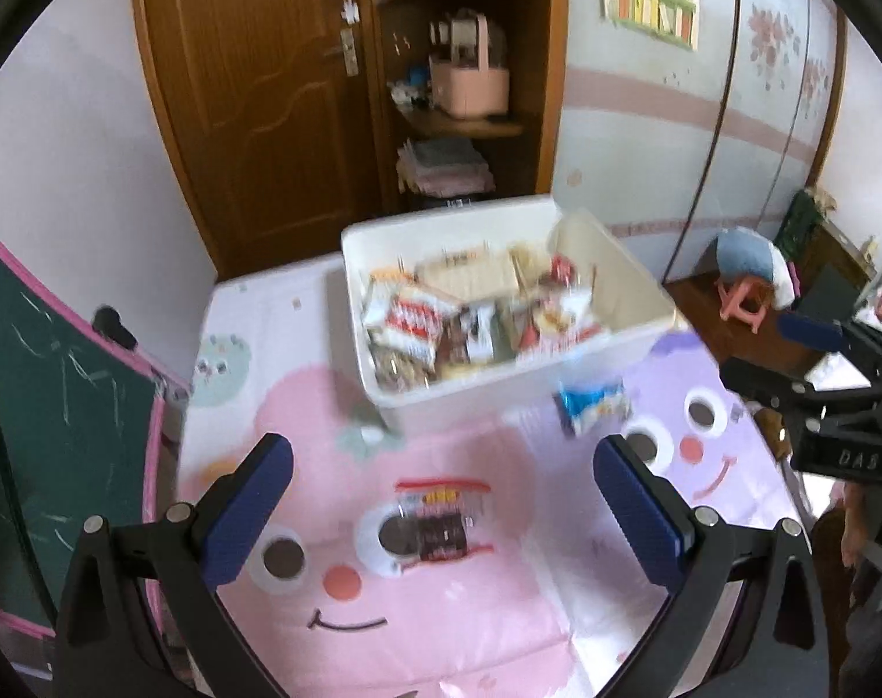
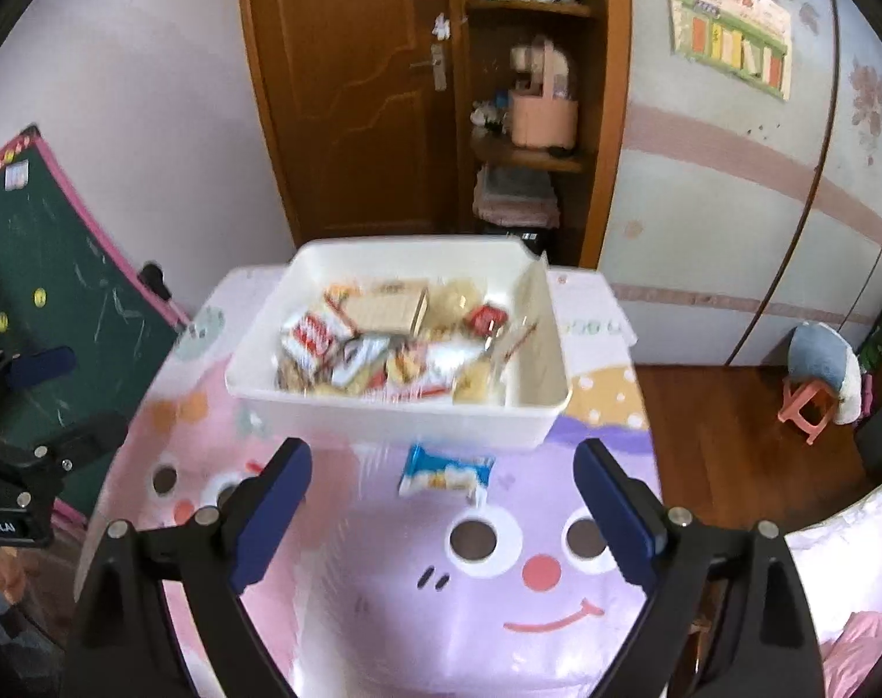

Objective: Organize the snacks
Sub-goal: 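Withdraw both tools from the basket toward the remaining snacks, then grasp the red-topped dried-fruit bag with the left tool while the right tool grasps the blue-white snack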

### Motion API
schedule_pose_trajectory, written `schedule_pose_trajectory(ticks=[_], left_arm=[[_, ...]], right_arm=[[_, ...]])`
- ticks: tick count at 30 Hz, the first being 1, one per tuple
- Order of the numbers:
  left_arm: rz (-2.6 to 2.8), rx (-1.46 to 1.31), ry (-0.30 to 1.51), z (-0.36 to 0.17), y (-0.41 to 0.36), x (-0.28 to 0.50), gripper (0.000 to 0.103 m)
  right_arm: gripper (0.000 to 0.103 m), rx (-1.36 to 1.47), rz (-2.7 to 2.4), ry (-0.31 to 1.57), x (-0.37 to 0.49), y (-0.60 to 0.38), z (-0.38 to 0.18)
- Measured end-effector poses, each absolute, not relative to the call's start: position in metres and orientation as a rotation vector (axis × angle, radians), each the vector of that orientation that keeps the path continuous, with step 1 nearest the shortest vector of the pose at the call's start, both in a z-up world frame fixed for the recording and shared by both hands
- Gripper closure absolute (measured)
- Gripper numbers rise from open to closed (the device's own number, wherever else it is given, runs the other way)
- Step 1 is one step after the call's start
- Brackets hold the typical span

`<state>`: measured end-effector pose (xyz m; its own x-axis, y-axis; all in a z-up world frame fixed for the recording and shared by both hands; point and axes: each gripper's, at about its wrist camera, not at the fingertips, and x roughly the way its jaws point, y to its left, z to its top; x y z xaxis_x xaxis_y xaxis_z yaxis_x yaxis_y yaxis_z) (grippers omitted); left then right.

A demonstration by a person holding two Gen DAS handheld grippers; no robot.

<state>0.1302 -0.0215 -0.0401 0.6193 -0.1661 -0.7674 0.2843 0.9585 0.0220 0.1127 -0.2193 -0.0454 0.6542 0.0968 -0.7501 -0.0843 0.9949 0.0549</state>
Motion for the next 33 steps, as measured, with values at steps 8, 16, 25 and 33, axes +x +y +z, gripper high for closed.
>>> schedule_pose_trajectory(ticks=[8, 16, 25, 33], left_arm=[[-0.2, 0.089, 1.105, -0.143, -0.017, 0.145, 0.0], [-0.127, 0.036, 1.22, -0.197, -0.008, 0.167, 0.0], [-0.09, -0.008, 1.261, -0.22, -0.006, 0.178, 0.011], [-0.082, -0.018, 1.257, -0.224, -0.011, 0.177, 0.022]], right_arm=[[0.011, 0.026, 0.081, 0.978, 0.128, -0.216, -0.12], [0.011, 0.087, 0.052, 1.06, 0.165, -0.223, -0.169], [0.007, 0.059, 0.005, 1.092, 0.2, -0.211, -0.206], [0.007, 0.032, -0.058, 1.127, 0.203, -0.206, -0.227]])
